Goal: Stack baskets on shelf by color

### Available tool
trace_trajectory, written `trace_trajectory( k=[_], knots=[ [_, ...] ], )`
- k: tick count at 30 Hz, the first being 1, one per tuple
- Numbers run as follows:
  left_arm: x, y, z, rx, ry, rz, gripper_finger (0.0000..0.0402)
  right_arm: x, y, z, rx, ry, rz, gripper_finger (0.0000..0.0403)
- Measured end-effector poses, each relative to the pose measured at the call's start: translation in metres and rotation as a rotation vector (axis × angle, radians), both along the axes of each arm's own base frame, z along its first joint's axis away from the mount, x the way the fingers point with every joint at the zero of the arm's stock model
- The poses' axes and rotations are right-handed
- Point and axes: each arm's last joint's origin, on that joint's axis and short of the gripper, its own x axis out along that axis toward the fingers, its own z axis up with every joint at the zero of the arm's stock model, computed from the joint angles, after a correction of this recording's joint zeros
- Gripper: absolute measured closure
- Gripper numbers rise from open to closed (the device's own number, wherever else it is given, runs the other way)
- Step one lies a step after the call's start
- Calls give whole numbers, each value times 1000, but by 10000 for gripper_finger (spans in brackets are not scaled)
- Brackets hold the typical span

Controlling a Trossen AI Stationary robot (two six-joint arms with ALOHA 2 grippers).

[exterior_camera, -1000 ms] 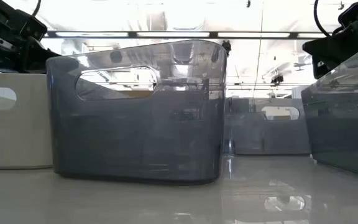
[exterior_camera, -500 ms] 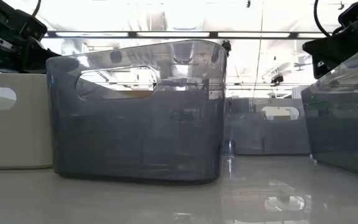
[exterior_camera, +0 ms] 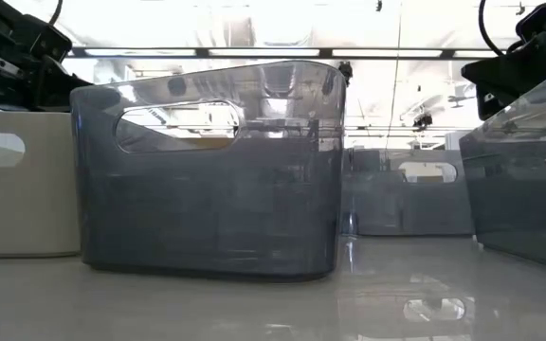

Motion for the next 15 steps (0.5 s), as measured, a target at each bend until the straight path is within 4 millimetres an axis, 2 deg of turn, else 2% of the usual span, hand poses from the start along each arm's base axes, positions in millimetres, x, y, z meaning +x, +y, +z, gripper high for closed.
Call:
trace_trajectory(
  k=[6,9,15],
  knots=[
    [0,1,1,57,-6,13,387,0,0,0,0,0,0,394],
    [1,1,11,85,-108,45,387,0,0,0,0,0,0,394],
    [-5,2,45,-253,-477,24,387,0,0,0,0,0,0,394]
  ],
)
